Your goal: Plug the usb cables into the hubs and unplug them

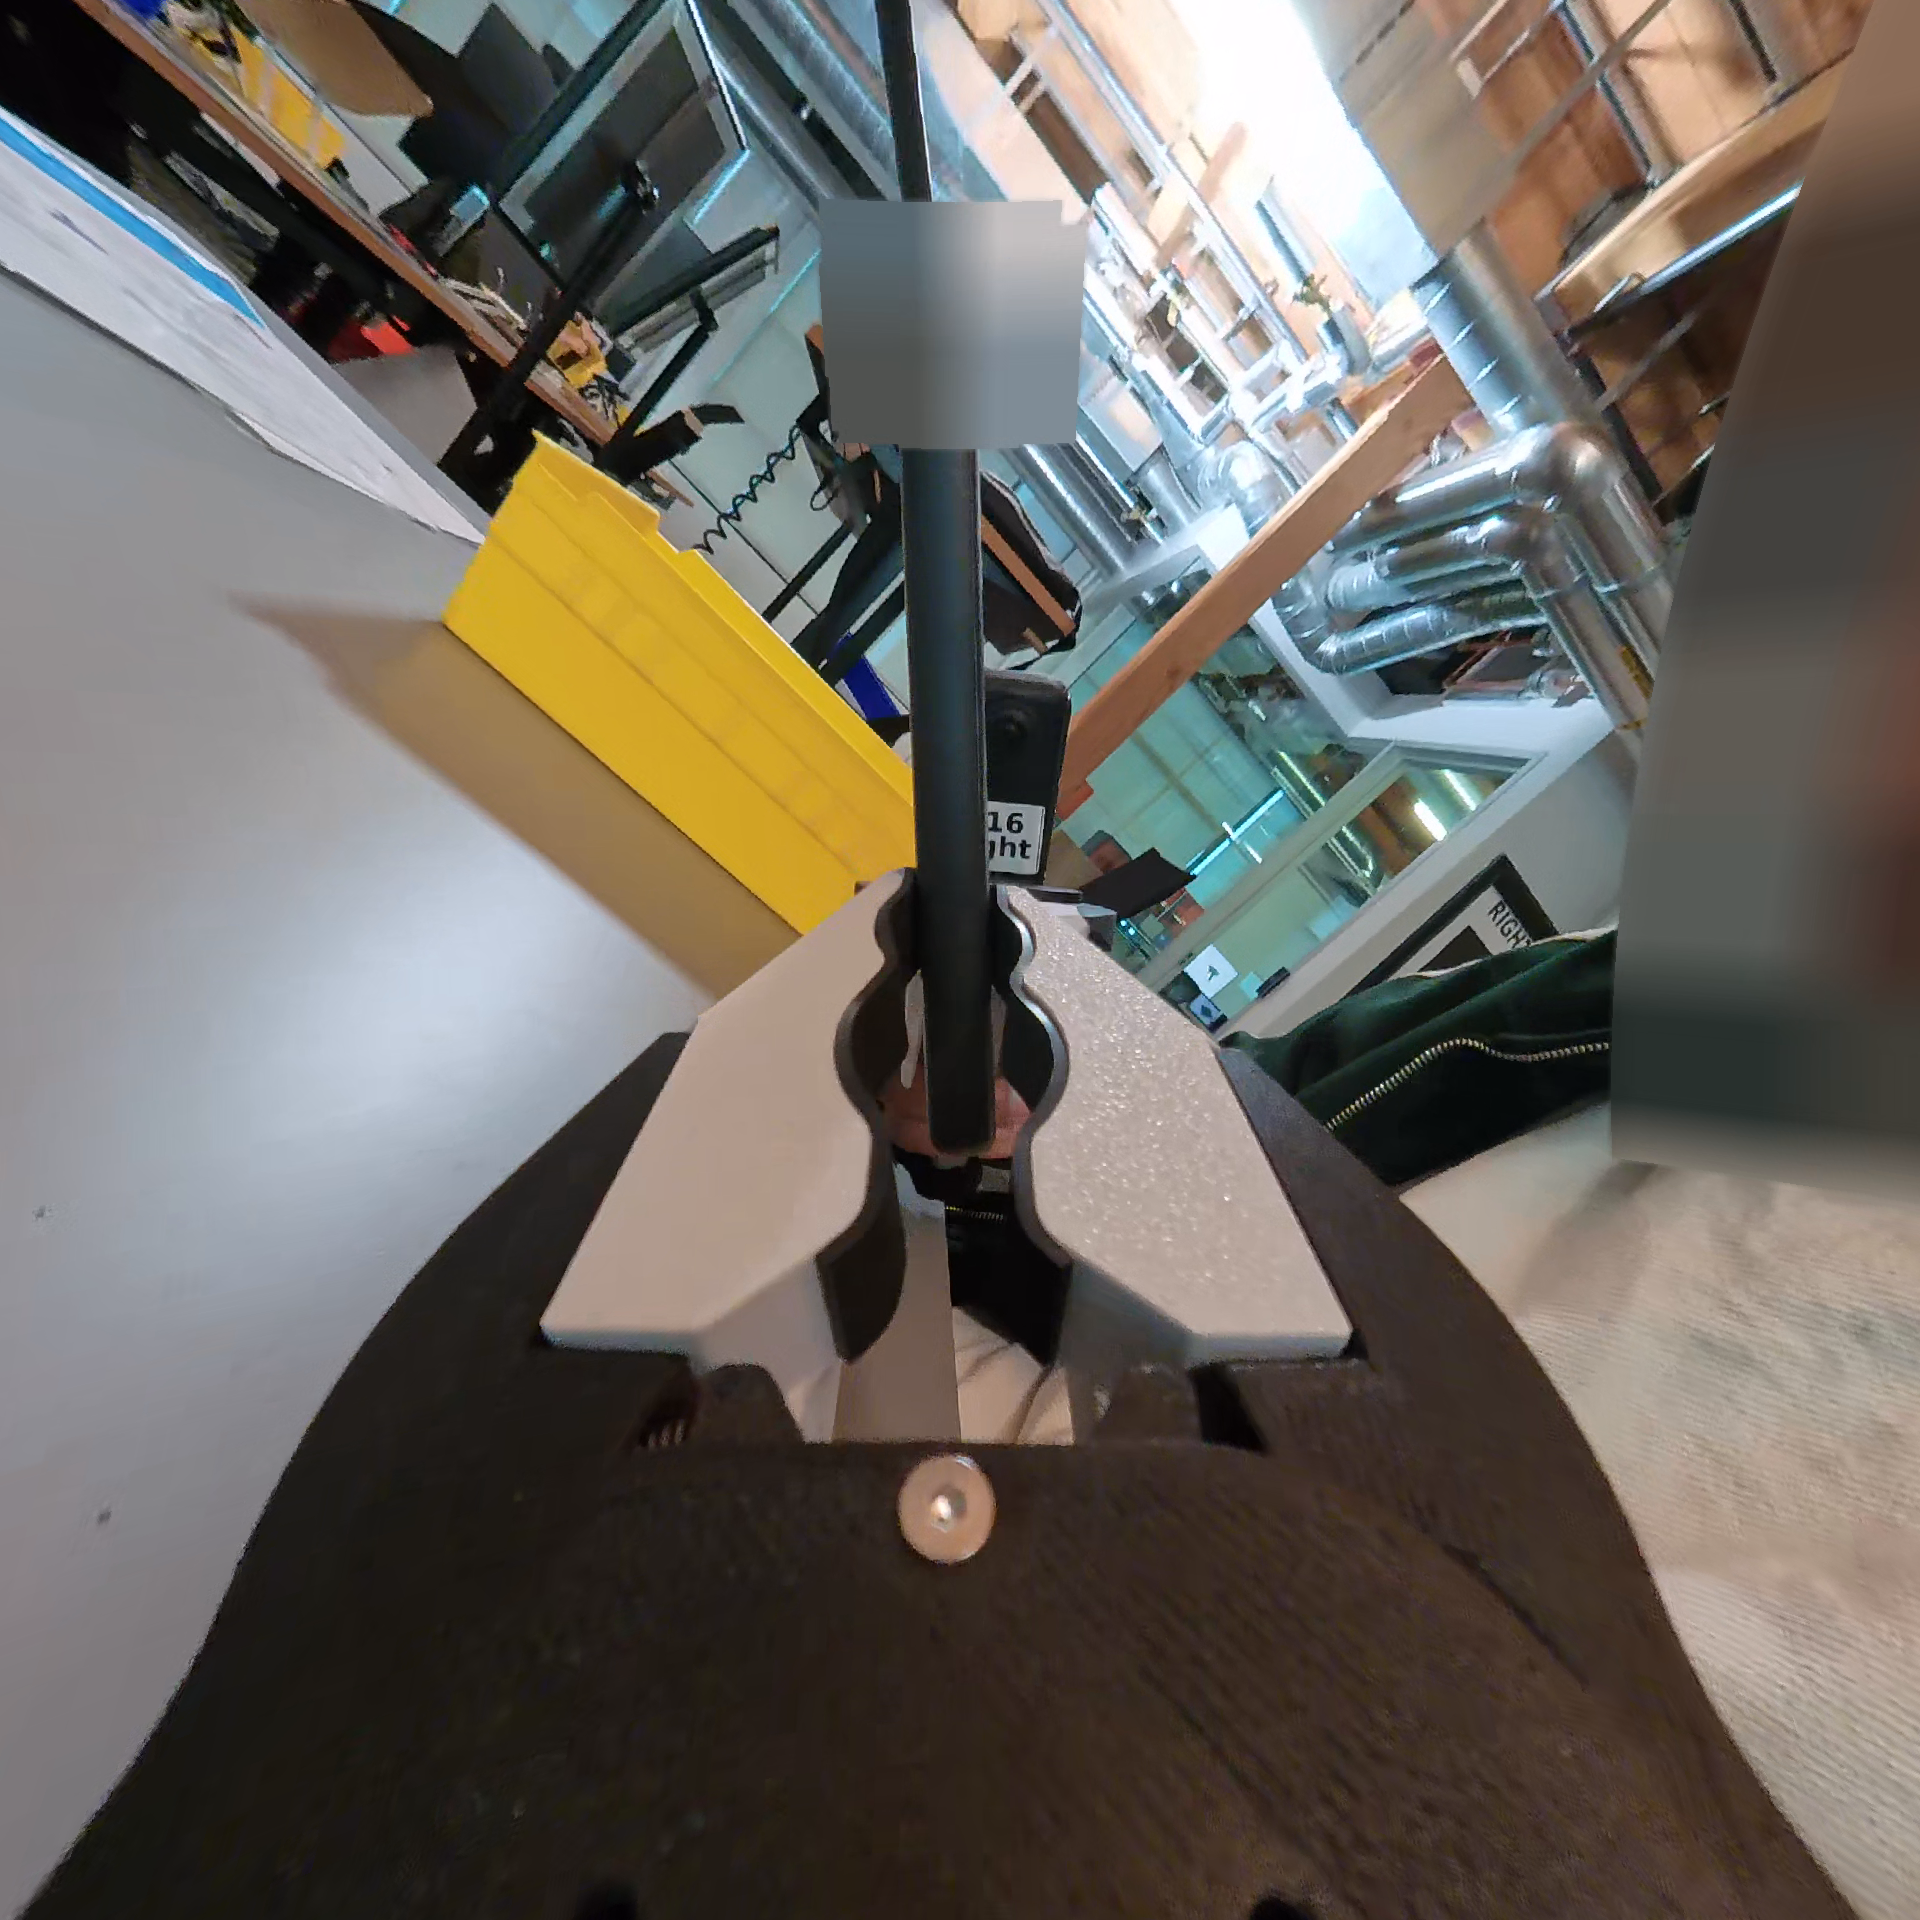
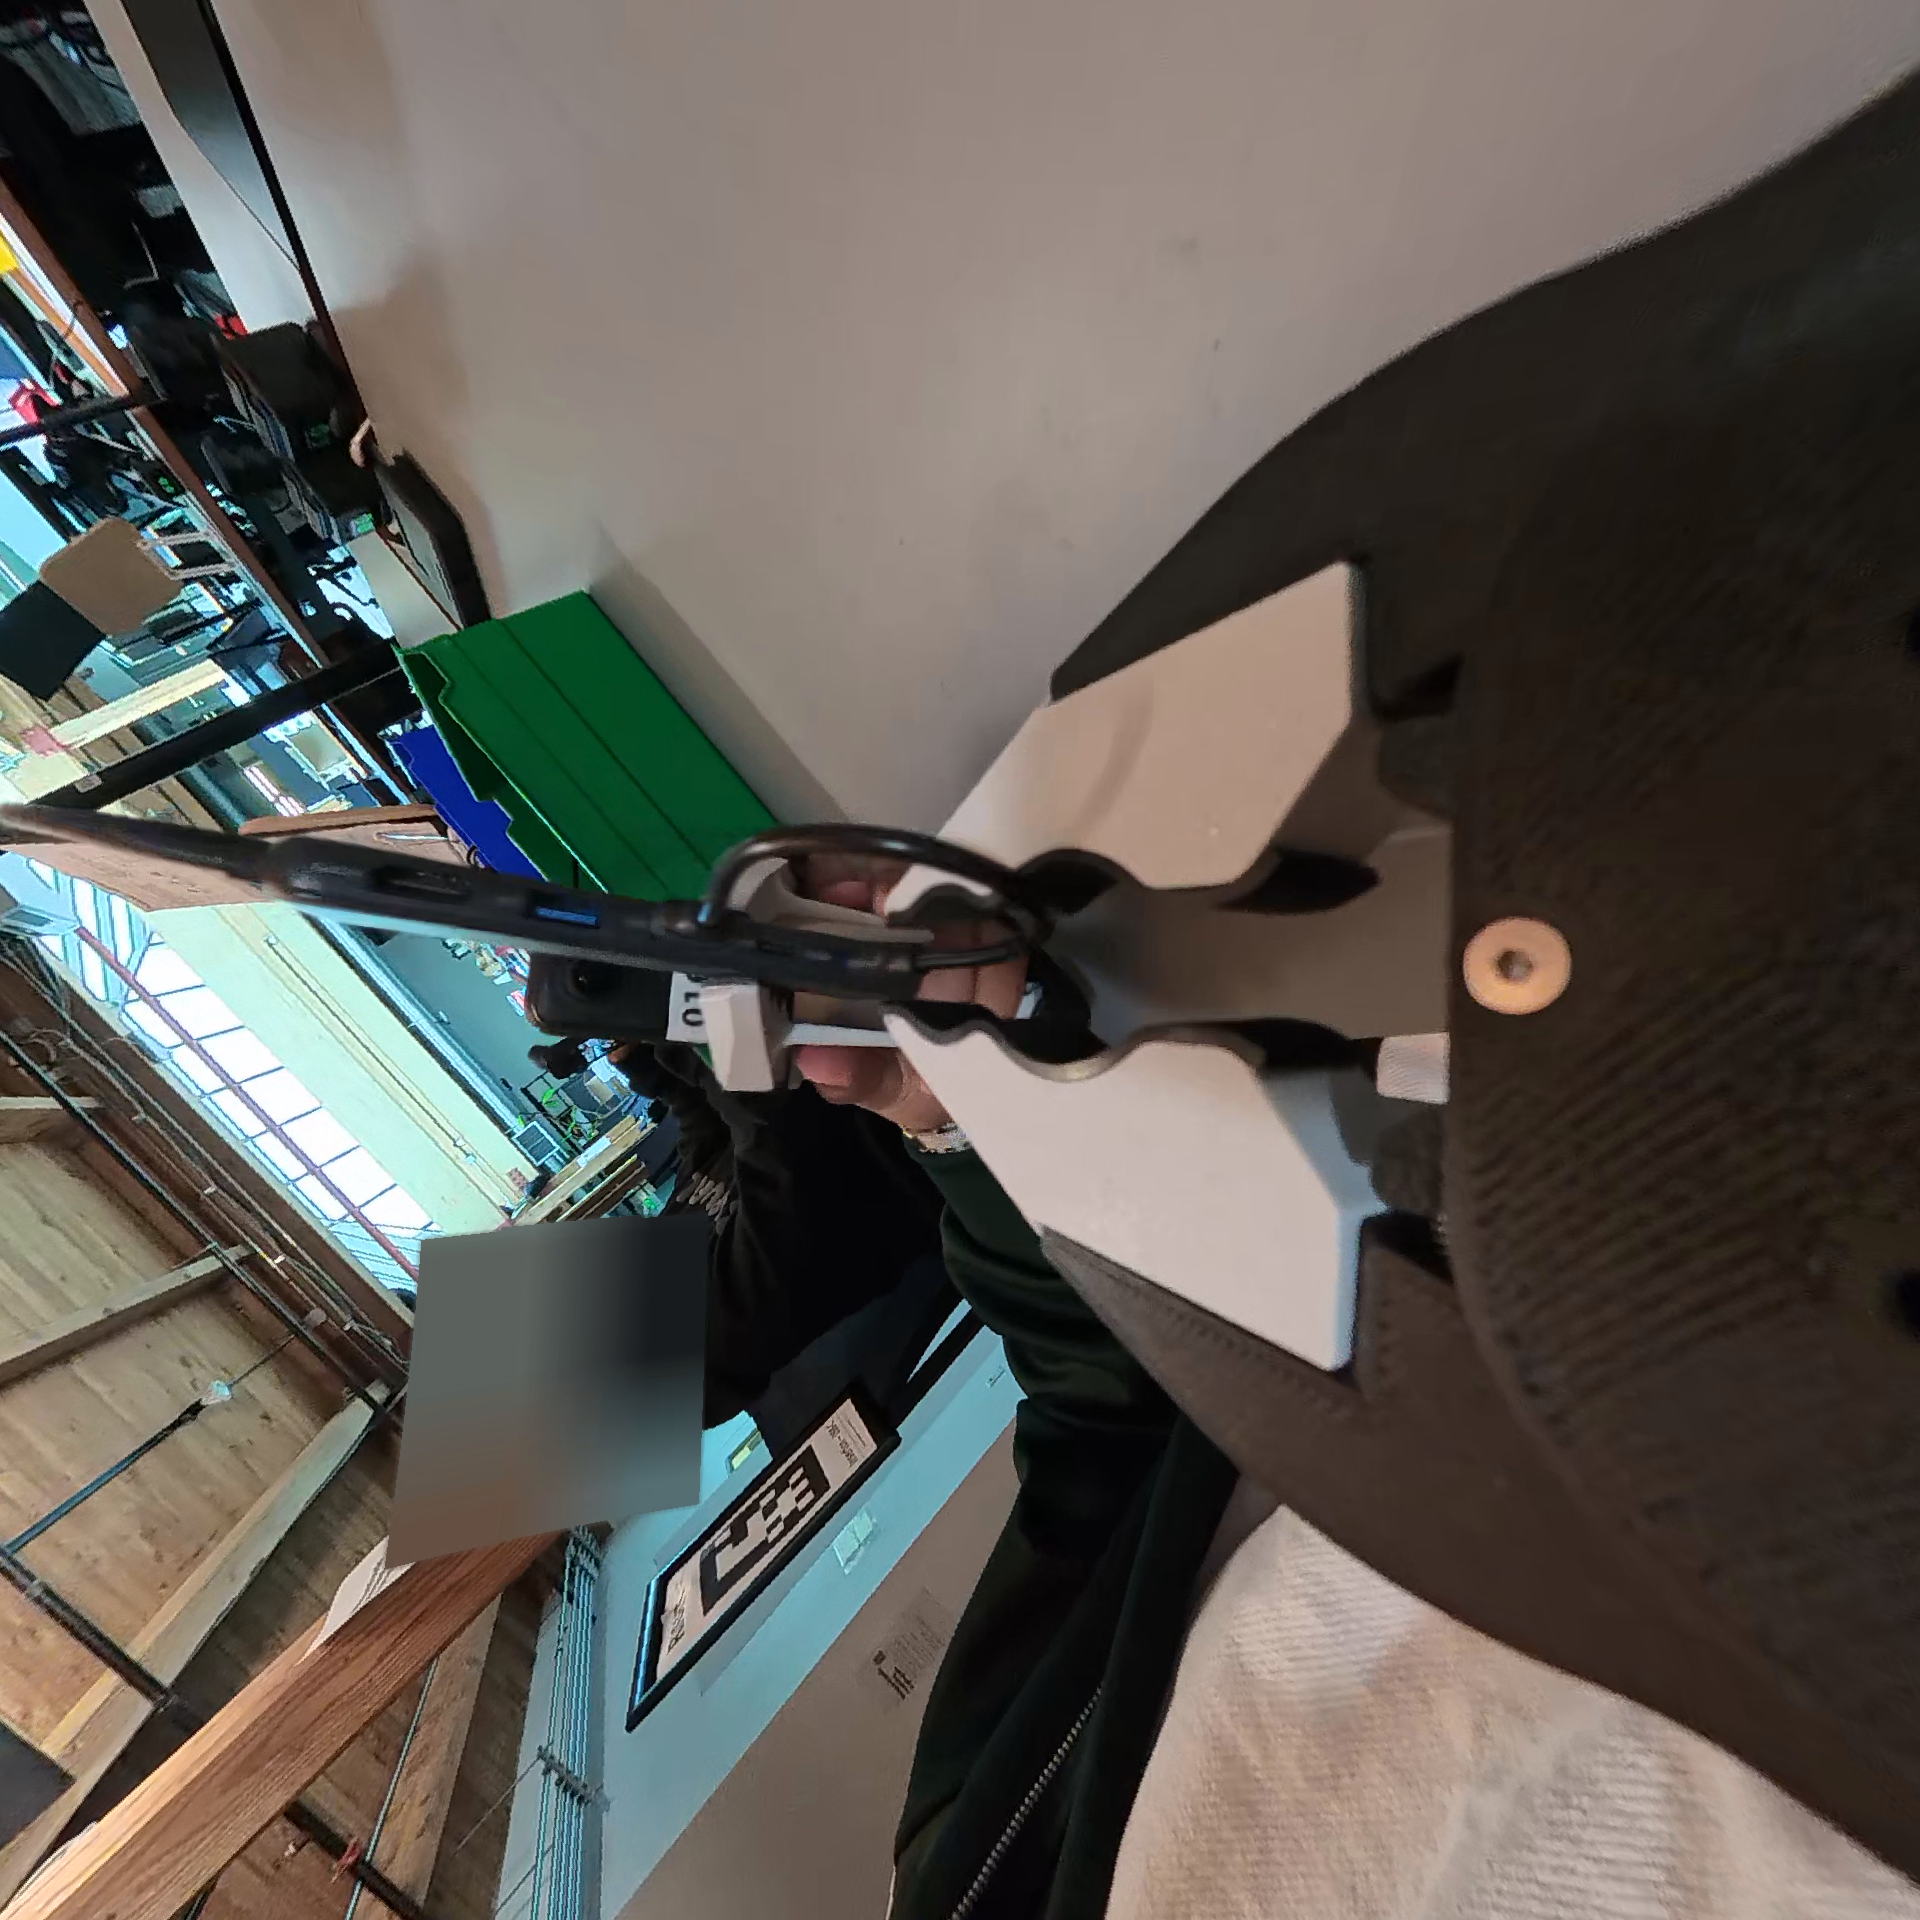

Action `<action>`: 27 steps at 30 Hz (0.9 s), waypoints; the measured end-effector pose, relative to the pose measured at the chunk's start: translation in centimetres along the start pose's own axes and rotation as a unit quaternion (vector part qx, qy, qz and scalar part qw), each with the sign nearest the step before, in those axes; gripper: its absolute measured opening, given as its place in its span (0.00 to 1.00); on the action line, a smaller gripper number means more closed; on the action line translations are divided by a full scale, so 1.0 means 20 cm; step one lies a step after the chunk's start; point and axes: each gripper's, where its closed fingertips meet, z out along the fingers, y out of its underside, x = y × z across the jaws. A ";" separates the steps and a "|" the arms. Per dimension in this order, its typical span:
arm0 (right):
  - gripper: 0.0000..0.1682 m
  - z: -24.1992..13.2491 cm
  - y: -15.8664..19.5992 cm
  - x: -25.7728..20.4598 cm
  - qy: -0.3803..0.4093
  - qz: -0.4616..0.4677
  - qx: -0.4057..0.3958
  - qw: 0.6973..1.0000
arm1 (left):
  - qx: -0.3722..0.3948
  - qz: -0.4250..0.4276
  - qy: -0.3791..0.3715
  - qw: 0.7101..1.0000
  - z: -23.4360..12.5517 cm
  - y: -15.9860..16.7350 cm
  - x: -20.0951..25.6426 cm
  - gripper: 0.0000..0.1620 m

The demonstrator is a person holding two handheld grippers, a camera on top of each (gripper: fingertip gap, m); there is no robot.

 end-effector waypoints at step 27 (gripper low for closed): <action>0.03 0.01 0.04 -0.04 -0.021 0.004 -0.036 0.999 | -0.023 -0.007 0.032 0.999 0.01 0.04 0.05 0.07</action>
